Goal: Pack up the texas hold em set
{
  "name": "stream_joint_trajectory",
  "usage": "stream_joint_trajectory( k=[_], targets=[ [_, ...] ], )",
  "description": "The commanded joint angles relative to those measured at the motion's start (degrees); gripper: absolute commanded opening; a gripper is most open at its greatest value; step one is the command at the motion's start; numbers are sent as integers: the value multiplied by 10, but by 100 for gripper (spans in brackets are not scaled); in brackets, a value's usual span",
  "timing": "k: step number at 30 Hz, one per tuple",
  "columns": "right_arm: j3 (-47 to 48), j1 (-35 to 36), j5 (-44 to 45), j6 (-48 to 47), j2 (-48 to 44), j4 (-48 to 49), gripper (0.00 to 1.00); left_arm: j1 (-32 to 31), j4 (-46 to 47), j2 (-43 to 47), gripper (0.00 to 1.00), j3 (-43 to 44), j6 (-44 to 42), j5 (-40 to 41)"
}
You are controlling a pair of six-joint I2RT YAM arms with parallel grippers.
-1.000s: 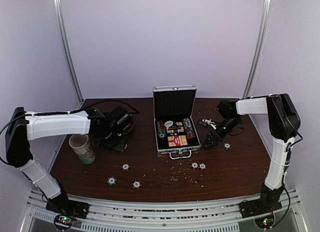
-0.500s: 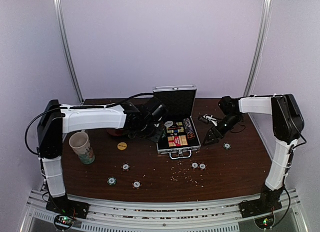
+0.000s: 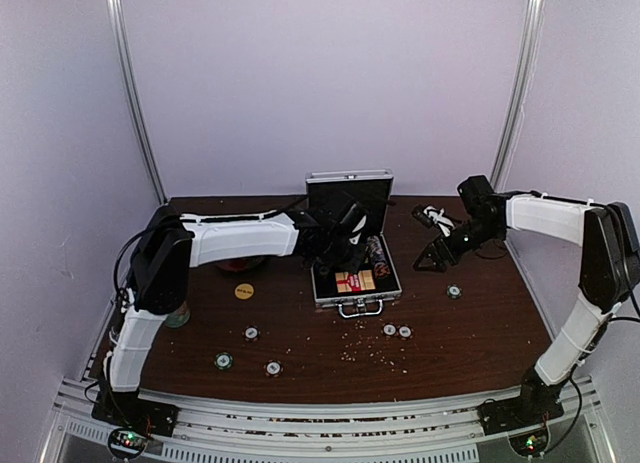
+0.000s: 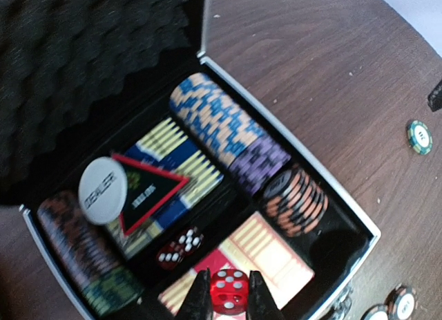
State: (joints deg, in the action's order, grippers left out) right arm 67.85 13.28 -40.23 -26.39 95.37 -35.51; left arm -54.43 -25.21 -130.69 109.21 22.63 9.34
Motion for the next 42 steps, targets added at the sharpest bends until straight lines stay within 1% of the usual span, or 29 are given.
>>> stream_joint_trajectory(
  k=[1, 11, 27, 34, 39, 42],
  targets=[
    [-12, -12, 12, 15, -8, 47, 75, 1, 35, -45, 9, 57, -30, -31],
    [-15, -14, 2, -3, 13, 36, 75, 5, 35, -105, 9, 103, -24, -25],
    [-9, -14, -2, -8, 31, 24, 76, 22, 29, -131, 11, 102, -5, -12],
    [-7, -14, -4, -9, 35, 19, 76, 22, 29, -130, 15, 104, -11, -25],
    [-5, -14, -5, -10, 37, 16, 76, 22, 28, -124, 24, 104, -13, -25],
    [-5, -14, -6, -11, 36, 14, 76, 22, 28, -118, 26, 105, -18, -31]
  ],
)
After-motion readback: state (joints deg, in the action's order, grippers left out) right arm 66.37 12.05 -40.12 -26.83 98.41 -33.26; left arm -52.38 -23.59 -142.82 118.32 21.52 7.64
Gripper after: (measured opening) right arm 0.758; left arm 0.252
